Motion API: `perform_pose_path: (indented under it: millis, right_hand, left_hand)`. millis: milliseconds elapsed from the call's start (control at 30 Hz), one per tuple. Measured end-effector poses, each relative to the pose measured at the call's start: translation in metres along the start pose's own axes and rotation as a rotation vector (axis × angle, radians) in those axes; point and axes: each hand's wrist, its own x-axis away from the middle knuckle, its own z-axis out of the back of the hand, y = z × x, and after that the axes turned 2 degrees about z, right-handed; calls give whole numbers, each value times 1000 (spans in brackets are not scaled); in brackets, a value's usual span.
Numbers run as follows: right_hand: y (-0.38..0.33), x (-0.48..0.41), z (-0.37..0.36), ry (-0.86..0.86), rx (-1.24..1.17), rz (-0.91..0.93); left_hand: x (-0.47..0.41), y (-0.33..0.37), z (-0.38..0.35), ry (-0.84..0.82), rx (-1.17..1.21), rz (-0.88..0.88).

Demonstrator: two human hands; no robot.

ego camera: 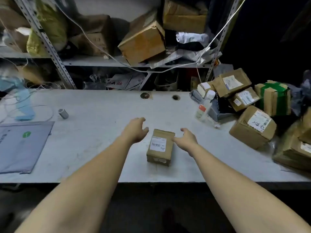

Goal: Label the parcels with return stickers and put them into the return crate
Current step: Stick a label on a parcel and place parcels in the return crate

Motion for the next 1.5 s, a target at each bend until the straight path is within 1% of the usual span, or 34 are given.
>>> perform_pose_path:
  millis: [100,200,233,333,467,600,700,833,1033,1200,1267,1367,1500]
  right_hand:
    - [16,-14,-20,-76,-89,-80]
    - [33,-19,-43,-103,-155,-56]
    - [37,-22,-48,-97,-190,-33]
    - [40,-25,-48,-86,-290,-22]
    - [36,-39,-33,-44,-330,4]
    - [35,-45,-9,67,-381,-24]
    - [41,-36,16,210,-441,-64]
    - [66,-1,49,446,-538,-162]
    - [124,95,70,833,-680,-332]
    - [170,204,72,1145,-729,-450]
    - [188,255,66,1236,-764,-492]
    - [221,333,50,1362,-777,-598]
    - [259,435,17,1506,-799,-716]
  left_hand:
    - [-4,-1,-37,-91,141,144]
    - [4,4,-69,-221,288,246]
    - [4,5,-76,-228,359,247]
    - [5,5,-89,-171,481,197]
    - [-9,12,-87,-168,491,115]
    - [-32,39,-81,-190,465,-8]
    - [-50,67,-84,-248,420,-141]
    - [-52,120,-103,-343,367,-382]
    - [0,196,-149,-580,266,-717]
    - [95,248,-187,-813,230,-951]
    - [141,261,-203,-912,203,-1031]
    - [220,274,-226,-996,136,-1157]
    - [332,274,-253,-1099,81,-1271]
